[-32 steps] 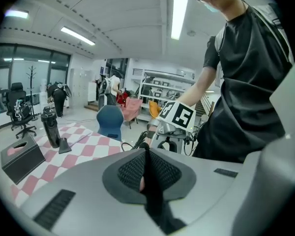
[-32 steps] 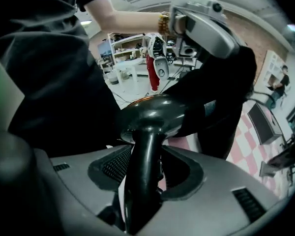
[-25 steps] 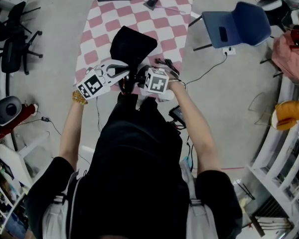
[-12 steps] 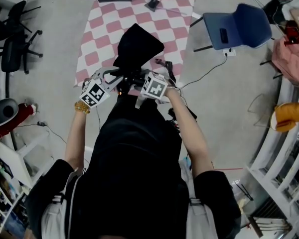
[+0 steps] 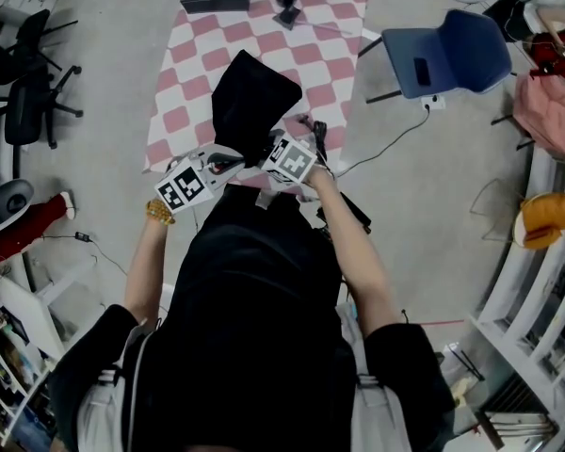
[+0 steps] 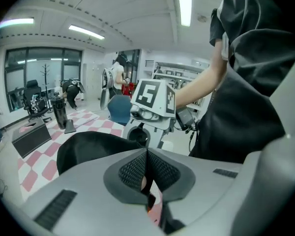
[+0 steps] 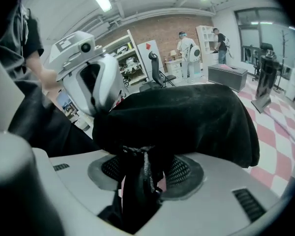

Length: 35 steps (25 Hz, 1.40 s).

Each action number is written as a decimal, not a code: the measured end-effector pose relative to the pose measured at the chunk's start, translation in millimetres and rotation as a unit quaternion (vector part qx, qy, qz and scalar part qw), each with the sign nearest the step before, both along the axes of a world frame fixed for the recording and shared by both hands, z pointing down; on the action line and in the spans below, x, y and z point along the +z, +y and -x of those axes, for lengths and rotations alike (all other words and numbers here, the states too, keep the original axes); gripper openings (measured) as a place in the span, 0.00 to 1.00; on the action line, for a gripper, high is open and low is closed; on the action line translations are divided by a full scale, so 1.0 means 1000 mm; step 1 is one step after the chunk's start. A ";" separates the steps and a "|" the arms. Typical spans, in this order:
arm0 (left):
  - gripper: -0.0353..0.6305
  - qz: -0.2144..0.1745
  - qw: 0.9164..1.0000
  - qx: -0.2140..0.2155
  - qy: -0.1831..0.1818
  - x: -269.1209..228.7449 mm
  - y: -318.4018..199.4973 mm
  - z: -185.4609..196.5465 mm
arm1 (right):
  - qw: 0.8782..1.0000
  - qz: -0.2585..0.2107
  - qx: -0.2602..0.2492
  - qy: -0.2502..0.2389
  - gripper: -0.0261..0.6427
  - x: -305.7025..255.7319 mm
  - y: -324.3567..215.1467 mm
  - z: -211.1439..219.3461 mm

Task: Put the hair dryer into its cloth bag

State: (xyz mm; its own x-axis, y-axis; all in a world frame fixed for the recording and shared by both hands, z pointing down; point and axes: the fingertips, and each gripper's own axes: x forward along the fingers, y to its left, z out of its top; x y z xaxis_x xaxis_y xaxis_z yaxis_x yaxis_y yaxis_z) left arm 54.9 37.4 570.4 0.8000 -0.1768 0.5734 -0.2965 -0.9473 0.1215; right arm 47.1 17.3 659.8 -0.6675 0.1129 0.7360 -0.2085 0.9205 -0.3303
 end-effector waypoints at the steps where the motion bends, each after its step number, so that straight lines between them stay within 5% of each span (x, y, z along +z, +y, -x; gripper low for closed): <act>1: 0.08 0.008 1.000 0.008 0.005 -0.001 0.004 -0.003 | 1.000 0.001 0.011 -0.005 0.33 0.001 -0.005 0.001; 4: 0.08 0.010 1.000 0.010 0.014 -0.003 0.009 -0.005 | 0.998 0.016 0.050 -0.031 0.33 -0.005 -0.017 0.003; 7: 0.10 -0.038 0.999 -0.025 0.009 -0.005 0.002 0.011 | 0.995 0.028 0.085 -0.034 0.33 -0.002 -0.025 -0.001; 11: 0.24 -0.059 0.991 -0.117 0.003 0.001 -0.016 0.054 | 0.992 0.025 0.118 -0.024 0.33 0.005 -0.035 -0.008; 16: 0.26 -0.034 0.973 -0.226 0.024 0.024 -0.064 0.084 | 0.992 0.028 0.126 -0.012 0.33 0.014 -0.038 -0.002; 23: 0.26 0.052 0.980 -0.187 0.033 0.060 -0.073 0.066 | 0.988 0.022 0.150 0.010 0.33 0.028 -0.041 -0.001; 27: 0.10 0.083 0.984 -0.154 0.032 0.065 -0.063 0.057 | 0.986 0.019 0.164 0.020 0.33 0.032 -0.043 -0.003; 30: 0.08 0.105 0.986 -0.120 0.040 0.064 -0.049 0.042 | 0.981 0.027 0.192 0.010 0.33 0.029 -0.050 0.000; 35: 0.08 0.141 0.976 -0.128 0.103 0.054 -0.039 0.023 | 0.966 0.048 0.251 -0.024 0.33 0.022 -0.070 0.002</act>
State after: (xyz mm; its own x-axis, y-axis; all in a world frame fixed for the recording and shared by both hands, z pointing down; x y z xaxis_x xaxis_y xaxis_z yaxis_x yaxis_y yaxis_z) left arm 32.1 -1.4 624.5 0.8540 -0.2442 0.4595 -0.4606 -0.7657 0.4490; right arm 44.6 -52.4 681.4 -0.6895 -0.1689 0.7044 -0.6033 0.6721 -0.4294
